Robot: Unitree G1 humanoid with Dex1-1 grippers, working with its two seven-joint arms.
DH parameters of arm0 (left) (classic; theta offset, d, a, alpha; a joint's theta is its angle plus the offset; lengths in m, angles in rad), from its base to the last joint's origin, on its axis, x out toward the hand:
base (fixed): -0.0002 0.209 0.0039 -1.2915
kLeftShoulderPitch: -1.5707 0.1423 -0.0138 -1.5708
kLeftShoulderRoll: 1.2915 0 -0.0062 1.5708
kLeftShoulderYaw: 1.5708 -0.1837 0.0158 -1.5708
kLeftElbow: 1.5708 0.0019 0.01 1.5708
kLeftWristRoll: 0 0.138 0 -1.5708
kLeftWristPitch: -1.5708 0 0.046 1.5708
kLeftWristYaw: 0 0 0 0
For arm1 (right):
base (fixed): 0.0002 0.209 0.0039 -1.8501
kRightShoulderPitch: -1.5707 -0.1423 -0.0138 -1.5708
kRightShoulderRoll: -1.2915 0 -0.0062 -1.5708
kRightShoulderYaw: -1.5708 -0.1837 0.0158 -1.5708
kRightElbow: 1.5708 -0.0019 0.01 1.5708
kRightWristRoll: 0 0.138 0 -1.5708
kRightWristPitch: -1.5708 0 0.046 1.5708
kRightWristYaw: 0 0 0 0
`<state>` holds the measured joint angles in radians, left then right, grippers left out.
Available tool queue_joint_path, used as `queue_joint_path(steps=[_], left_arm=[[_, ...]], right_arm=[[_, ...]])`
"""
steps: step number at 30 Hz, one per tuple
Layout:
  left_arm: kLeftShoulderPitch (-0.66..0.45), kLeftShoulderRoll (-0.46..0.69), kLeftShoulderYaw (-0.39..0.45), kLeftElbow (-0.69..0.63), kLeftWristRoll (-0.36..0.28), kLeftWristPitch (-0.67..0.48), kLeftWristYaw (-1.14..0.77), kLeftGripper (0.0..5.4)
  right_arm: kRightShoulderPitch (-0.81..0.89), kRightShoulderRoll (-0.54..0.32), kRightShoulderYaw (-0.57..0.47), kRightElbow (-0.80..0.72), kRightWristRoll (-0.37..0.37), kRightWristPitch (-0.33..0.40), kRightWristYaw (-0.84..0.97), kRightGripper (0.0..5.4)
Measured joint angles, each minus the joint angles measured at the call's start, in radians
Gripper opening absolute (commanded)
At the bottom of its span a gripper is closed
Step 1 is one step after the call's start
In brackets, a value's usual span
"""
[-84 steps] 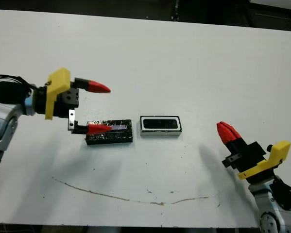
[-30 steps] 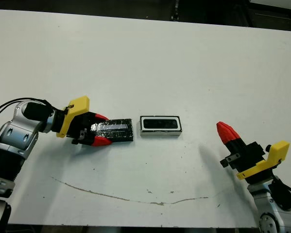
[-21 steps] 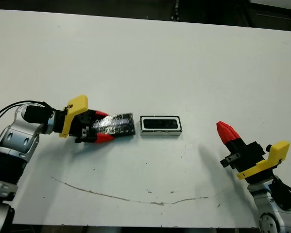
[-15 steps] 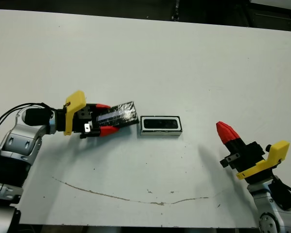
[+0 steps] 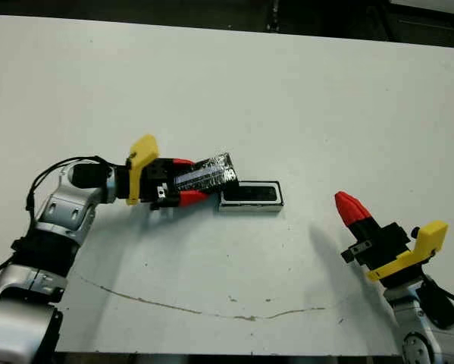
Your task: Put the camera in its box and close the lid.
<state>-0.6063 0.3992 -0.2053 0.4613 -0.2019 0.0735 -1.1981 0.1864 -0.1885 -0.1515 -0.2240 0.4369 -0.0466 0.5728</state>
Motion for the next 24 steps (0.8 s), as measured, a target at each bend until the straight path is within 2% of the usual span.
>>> queue_joint_path(steps=[5, 13, 16, 24], left_arm=[[-0.052, -0.017, -0.025, 0.056, 0.021, -0.010, -0.026, 3.16], [-0.095, -0.048, -0.050, 0.114, 0.015, 0.010, -0.089, 3.16], [-0.093, -0.056, -0.051, 0.105, -0.006, 0.057, -0.120, 3.16], [-0.083, -0.060, -0.062, 0.044, -0.007, 0.136, -0.136, 3.16]], right_arm=[[0.000, 0.000, 0.001, 0.000, 0.001, 0.000, 0.000, 0.00], [0.001, 0.000, 0.005, 0.000, 0.002, 0.000, 0.000, 0.00], [0.001, 0.000, 0.006, 0.000, 0.002, 0.000, -0.001, 0.00], [0.005, 0.000, 0.009, -0.002, 0.002, 0.001, -0.006, 0.00]])
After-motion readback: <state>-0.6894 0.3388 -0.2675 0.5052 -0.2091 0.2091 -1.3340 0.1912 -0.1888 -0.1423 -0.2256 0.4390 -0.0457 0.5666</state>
